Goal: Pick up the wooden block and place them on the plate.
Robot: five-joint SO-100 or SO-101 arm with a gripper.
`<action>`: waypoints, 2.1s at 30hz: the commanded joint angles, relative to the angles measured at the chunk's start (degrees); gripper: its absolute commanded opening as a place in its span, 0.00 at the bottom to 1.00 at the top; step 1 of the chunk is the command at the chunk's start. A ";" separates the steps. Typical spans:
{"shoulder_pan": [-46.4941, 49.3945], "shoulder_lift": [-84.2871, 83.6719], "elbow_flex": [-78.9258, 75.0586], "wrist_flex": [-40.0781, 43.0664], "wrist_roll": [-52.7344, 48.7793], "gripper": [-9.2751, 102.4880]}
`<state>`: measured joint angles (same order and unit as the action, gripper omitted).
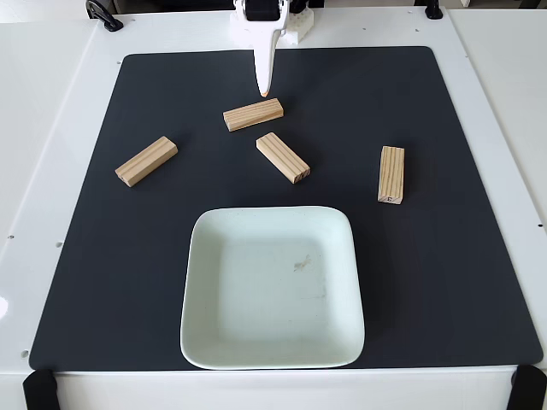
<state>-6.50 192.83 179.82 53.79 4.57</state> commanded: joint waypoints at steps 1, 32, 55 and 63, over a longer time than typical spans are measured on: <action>-0.26 0.00 -1.85 -0.09 -0.26 0.08; -0.26 0.00 -1.85 -0.09 -0.26 0.08; -0.35 -0.09 -2.02 0.44 0.09 0.08; -0.53 -7.47 -12.22 0.79 0.53 0.08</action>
<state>-6.50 189.58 174.73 54.49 4.57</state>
